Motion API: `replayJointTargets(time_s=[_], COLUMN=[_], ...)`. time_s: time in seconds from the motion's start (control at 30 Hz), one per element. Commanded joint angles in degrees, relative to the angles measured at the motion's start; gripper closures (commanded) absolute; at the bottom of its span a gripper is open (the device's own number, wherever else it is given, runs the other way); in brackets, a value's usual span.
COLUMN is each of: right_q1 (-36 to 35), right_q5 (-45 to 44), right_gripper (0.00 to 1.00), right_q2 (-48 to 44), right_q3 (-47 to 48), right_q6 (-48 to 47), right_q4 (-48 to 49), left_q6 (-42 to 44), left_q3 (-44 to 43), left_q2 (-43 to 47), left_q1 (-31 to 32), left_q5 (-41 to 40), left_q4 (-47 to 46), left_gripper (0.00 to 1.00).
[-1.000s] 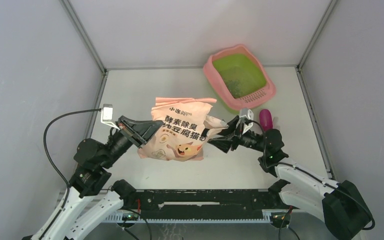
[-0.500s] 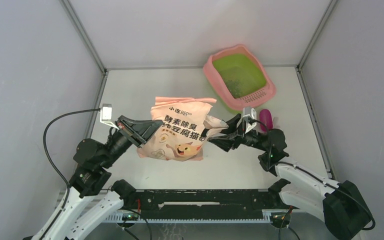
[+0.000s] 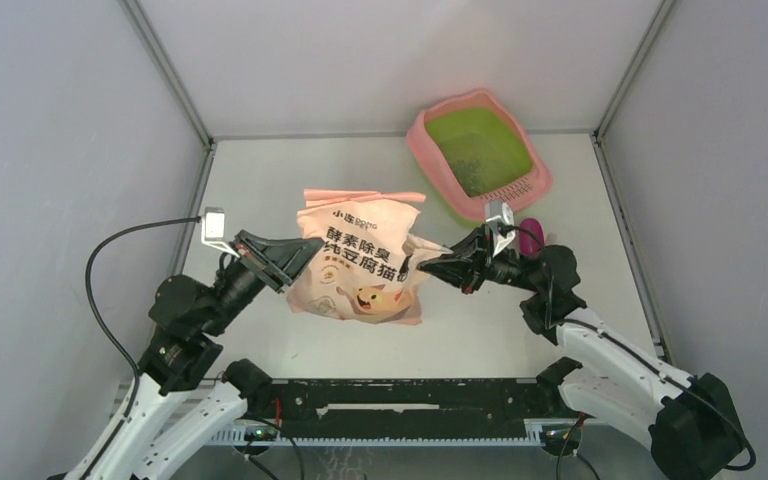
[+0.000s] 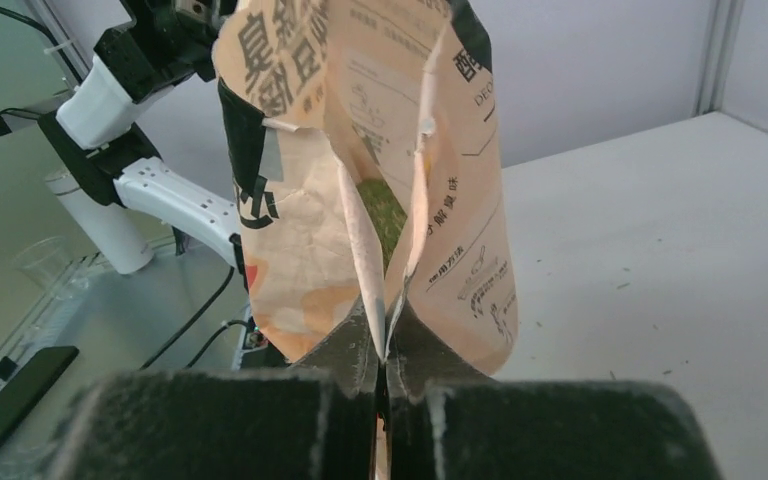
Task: Fill the litter box with clean litter
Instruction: Close the cat litter bag at the center of the board.
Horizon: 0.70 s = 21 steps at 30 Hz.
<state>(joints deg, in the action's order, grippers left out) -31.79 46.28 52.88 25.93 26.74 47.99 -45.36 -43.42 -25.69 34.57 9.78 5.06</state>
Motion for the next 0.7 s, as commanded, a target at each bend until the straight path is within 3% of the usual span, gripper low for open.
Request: replayJointTargets(time_s=[0.0, 0.13, 0.3, 0.37, 0.43, 0.53, 0.6, 0.67], right_q1=[2.1, 2.6, -2.7, -4.1, -4.9, -11.6, -14.1, -15.9], right_q5=[3.0, 2.9, -0.2, -5.0, -7.4, -23.6, -28.5, -30.8], right_gripper=[1.0, 1.0, 1.0, 1.0, 1.0, 1.0, 1.0, 1.0], right_q2=[-4.4, -5.6, -4.1, -3.5, 1.1, 8.8, 11.4, 10.1], right_q3=[8.0, 12.1, 21.4, 25.5, 35.1, 48.4, 52.7, 51.4], right_q6=[-0.9, -1.4, -10.2, -13.7, -18.0, -26.4, -26.6, -26.6], right_q4=[-10.2, -16.6, -33.9, -40.1, -57.2, -77.8, -84.1, -81.8], left_q6=[5.7, 9.7, 11.1, 11.8, 12.6, 14.1, 14.8, 15.2], left_q3=[-3.8, 0.0, 7.0, 9.3, 10.7, 10.8, 10.5, 10.2], left_q2=[1.4, 2.3, 0.3, 0.8, 1.5, 1.7, 2.4, 3.0], left_q1=[-0.3, -0.3, -0.3, -0.3, -0.3, -0.3, -0.3, -0.3], left_q5=[-6.9, -15.1, -20.9, -22.3, -23.6, -25.0, -25.6, -25.9], left_q4=[6.5, 11.5, 10.3, 8.8, 8.1, 8.5, 8.6, 8.4], left_gripper=[1.0, 1.0, 1.0, 1.0, 1.0, 1.0, 1.0, 1.0])
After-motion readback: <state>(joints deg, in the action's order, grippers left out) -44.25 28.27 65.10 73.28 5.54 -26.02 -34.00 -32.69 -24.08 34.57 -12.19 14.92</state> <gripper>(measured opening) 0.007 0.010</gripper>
